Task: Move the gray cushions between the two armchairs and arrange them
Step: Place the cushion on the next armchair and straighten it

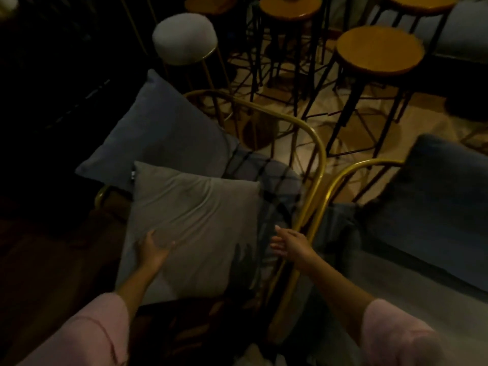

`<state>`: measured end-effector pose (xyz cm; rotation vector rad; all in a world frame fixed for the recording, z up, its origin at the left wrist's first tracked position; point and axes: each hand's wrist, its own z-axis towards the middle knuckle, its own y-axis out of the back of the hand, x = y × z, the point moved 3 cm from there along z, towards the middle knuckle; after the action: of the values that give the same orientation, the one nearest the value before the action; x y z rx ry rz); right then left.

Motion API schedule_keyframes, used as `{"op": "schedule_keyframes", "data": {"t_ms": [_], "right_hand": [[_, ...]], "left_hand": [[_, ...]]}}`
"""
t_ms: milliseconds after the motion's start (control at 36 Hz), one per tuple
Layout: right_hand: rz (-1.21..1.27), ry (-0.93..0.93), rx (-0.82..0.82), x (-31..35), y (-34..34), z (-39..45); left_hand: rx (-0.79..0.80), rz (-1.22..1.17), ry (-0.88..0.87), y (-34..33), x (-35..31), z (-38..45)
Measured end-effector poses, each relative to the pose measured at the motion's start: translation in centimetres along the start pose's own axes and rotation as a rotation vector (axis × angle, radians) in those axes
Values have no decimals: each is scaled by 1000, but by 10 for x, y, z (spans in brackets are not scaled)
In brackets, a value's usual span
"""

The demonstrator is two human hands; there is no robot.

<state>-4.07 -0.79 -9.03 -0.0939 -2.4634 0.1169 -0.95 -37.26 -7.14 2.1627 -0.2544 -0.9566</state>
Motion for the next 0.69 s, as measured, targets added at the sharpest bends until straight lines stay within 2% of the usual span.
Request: {"op": "schedule_keyframes", "data": {"t_ms": [167, 250, 361, 472, 694], "right_hand": [[19, -78, -22, -17, -65, 47], [-71, -63, -64, -29, -82, 77], [-34, -16, -143, -47, -99, 110], [21, -37, -186, -89, -93, 148], [86, -81, -184, -68, -109, 118]], "left_hand": [[19, -66, 57, 24, 68, 88], [43, -116, 28, 33, 61, 107], [84, -244, -17, 41, 30, 117], [92, -330, 50, 41, 27, 135], [4, -387, 109, 41, 28, 126]]}}
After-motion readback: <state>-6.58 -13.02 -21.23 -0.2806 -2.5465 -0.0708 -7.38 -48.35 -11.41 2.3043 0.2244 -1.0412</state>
